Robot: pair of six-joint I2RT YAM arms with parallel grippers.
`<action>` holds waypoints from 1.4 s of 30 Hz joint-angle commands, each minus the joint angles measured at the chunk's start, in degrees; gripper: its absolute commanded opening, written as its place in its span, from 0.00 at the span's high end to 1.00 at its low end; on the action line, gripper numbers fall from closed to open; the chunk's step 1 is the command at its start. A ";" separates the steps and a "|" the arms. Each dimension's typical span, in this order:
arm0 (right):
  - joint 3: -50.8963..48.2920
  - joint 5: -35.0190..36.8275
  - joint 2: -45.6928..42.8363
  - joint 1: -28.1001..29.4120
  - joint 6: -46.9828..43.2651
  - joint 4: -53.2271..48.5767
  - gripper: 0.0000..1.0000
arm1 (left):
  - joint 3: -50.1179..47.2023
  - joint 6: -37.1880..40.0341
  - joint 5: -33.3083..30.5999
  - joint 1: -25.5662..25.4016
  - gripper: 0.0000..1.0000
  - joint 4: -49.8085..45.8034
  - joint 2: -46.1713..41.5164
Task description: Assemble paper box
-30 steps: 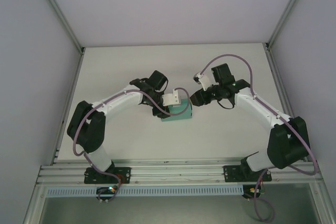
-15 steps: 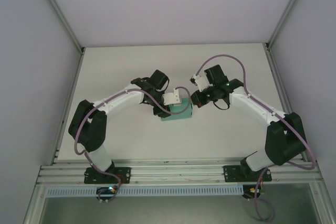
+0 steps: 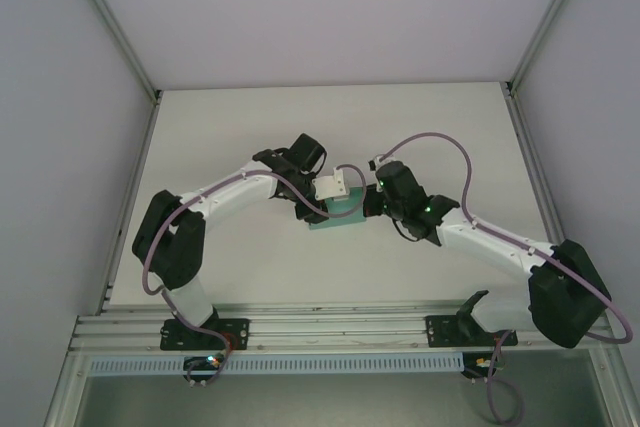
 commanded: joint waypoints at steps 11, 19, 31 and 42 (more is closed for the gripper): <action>-9.17 7.74 0.22 4.36 -1.86 5.69 1.00 | 1.72 -2.40 0.27 -0.34 0.41 3.63 -0.96; -4.13 12.62 0.62 6.33 3.20 -4.06 1.00 | -0.68 -6.80 -1.46 -1.06 0.00 7.00 -7.09; 2.12 14.59 5.70 8.07 8.01 -12.18 1.00 | -13.81 -41.58 -20.72 -1.59 0.07 7.36 -24.89; 3.53 14.47 7.32 8.50 7.31 -13.46 1.00 | -14.01 -46.91 -9.13 5.96 0.57 11.05 -19.97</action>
